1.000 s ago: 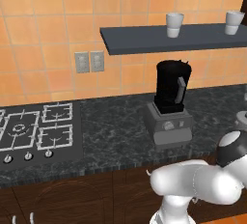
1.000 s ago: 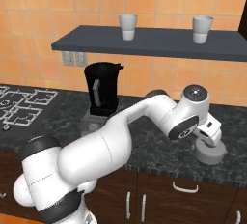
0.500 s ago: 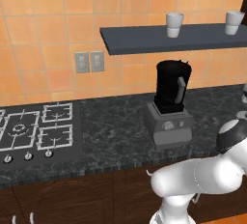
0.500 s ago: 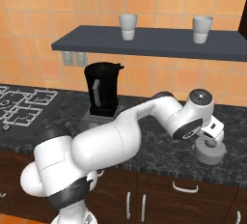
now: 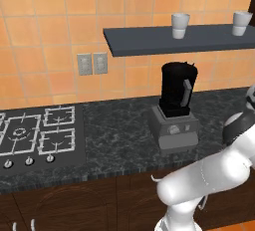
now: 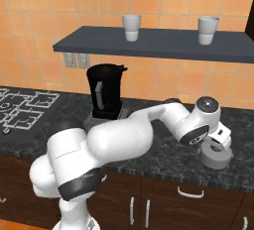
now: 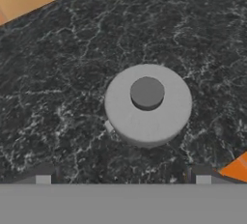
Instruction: Close the lid blender by securely placing the lid on top.
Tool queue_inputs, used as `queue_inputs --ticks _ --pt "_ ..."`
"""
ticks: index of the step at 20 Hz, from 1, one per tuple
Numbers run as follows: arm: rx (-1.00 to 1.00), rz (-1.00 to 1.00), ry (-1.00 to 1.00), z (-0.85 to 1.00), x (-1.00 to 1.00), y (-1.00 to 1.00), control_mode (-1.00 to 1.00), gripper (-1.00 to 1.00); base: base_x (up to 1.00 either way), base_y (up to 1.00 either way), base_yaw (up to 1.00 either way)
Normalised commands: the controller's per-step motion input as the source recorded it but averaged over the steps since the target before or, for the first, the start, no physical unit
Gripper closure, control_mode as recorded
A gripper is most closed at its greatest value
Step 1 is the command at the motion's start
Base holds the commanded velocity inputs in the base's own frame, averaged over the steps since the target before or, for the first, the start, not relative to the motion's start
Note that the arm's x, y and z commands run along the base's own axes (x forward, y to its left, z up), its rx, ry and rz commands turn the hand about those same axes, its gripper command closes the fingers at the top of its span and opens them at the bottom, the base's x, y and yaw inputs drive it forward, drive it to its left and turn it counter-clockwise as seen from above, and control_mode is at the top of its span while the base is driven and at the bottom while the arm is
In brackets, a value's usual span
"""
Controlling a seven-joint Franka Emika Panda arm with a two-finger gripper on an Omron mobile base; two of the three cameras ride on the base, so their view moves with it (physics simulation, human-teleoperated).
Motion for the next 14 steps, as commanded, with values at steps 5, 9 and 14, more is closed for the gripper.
queue_inputs --ticks 5,9,14 --pt "0.0 0.0 0.01 -0.25 0.12 -0.33 -1.0 -1.0 0.0 0.0 0.0" --pt "0.0 0.0 0.01 -0.19 0.06 -0.3 -1.0 -1.0 0.0 0.0 0.0" --pt "0.0 0.0 0.0 -0.12 0.04 -0.18 -1.0 -1.0 0.0 0.0 0.0"
